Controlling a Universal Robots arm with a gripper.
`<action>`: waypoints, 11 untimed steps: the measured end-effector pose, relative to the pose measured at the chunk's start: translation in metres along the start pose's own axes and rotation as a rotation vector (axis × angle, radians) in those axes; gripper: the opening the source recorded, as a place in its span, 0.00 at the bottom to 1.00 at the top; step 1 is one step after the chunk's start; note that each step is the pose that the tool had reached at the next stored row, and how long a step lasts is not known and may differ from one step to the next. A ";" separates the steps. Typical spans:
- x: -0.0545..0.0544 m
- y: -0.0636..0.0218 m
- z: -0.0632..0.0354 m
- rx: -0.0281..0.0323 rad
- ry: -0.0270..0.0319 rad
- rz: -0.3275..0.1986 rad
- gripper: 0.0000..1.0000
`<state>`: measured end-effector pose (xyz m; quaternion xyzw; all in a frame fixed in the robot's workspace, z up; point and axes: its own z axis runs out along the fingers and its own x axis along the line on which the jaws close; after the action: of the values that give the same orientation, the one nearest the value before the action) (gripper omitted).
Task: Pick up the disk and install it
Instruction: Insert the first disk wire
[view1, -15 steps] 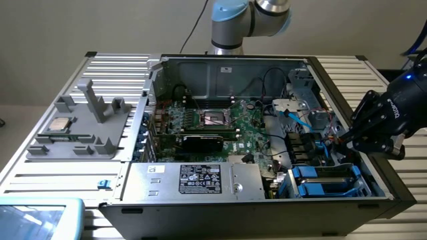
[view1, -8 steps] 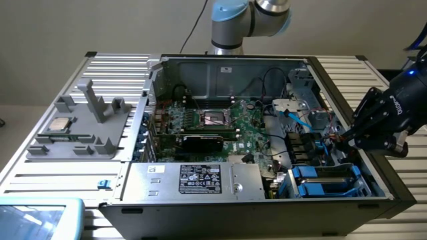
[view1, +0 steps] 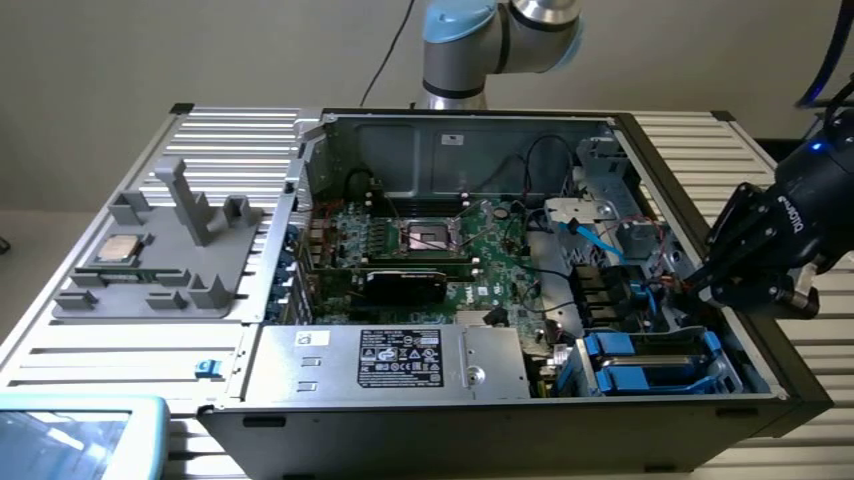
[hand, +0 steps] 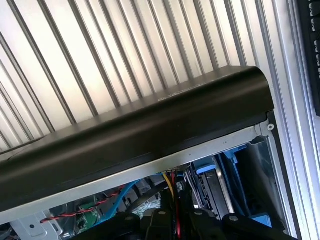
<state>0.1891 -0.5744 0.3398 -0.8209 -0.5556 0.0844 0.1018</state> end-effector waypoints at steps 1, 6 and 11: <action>0.000 -0.0012 0.0003 -0.0013 -0.0012 0.001 0.17; -0.002 -0.0079 0.0001 -0.0093 -0.0034 0.003 0.17; 0.004 -0.0134 -0.0030 -0.0395 -0.0143 0.007 0.17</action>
<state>0.1792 -0.5665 0.3460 -0.8239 -0.5551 0.0797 0.0813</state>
